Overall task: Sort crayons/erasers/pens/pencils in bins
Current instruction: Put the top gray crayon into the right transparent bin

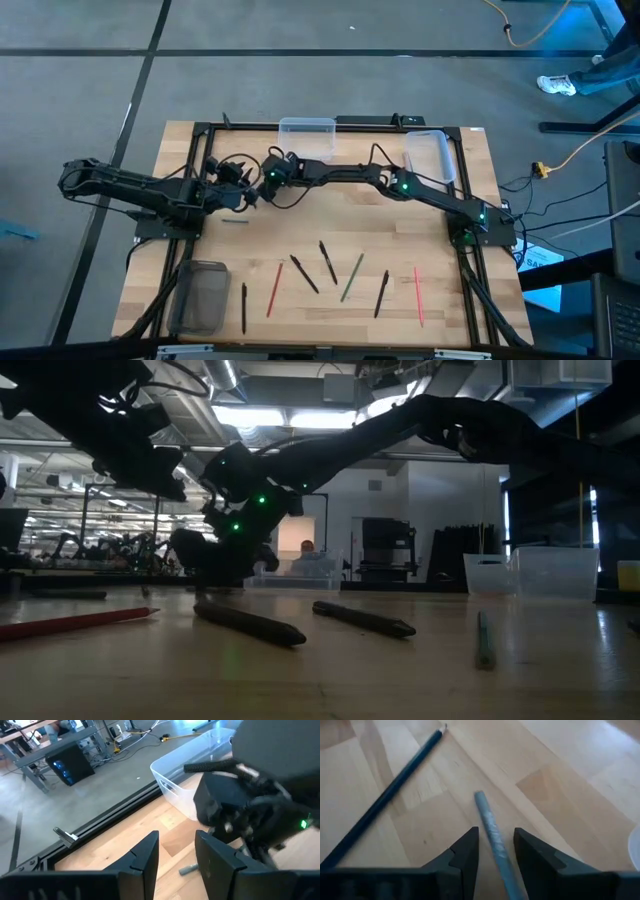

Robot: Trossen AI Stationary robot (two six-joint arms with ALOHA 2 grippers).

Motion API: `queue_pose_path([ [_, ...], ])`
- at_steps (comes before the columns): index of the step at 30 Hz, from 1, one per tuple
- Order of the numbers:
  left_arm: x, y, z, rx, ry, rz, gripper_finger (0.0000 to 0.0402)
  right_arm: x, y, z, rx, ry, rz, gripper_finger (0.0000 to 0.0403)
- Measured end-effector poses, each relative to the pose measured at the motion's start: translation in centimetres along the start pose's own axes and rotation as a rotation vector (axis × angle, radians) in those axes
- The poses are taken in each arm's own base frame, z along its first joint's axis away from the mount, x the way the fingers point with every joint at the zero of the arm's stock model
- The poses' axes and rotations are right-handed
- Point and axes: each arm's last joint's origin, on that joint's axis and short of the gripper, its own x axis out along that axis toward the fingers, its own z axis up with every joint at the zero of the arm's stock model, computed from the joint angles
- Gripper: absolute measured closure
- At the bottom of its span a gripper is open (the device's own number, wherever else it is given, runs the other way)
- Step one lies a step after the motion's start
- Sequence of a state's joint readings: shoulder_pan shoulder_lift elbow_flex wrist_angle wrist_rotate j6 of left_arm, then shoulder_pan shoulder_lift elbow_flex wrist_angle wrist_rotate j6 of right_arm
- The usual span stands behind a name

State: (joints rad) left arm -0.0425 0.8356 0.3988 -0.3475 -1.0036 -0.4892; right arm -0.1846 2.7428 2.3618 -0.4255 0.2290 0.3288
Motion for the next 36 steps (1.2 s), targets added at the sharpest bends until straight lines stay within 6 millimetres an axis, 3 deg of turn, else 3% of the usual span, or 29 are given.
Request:
queue_pose_path([
  [12,0.0,0.0,-0.1,0.006,0.005,0.003,0.0282,-0.4,-0.1,-1.3,-0.108,0.174,0.053,0.0385],
  [19,0.0,0.0,-0.1,0.001,0.006,0.001,0.0282,-2.0,0.4,-0.8,-0.162,0.219,0.101,0.0375],
  [29,-0.3,-0.1,-0.4,0.009,0.012,-0.017,0.0282,-8.2,1.1,0.5,-0.245,0.381,0.08,0.0375],
  [36,-0.7,-0.3,-0.6,0.011,0.015,-0.041,0.0282,-7.9,1.1,-2.3,-0.261,0.5,-0.007,0.0378],
])
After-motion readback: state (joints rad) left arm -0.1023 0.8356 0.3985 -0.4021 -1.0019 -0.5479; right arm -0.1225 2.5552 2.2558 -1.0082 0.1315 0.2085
